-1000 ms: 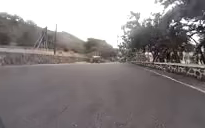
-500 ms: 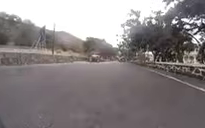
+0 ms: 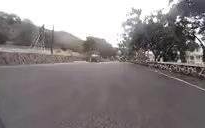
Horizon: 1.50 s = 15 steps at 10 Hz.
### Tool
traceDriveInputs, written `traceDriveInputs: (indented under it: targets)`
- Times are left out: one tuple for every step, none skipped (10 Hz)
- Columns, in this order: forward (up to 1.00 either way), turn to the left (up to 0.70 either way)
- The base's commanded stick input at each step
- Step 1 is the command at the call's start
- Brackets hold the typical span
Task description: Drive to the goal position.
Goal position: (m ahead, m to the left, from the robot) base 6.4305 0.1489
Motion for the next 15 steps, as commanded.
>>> traceDriveInputs:
  targets:
    - [0.7,0.0]
    - [0.7,0.0]
    - [0.7,0.0]
    - [0.7,0.0]
    - [0.7,0.0]
    - [0.7,0.0]
    - [0.7,0.0]
    - [0.7,0.0]
    - [0.7,0.0]
    - [0.7,0.0]
    - [0.7,0.0]
    - [0.7,0.0]
    - [0.7,0.0]
    - [0.7,0.0]
    - [0.7,0.0]
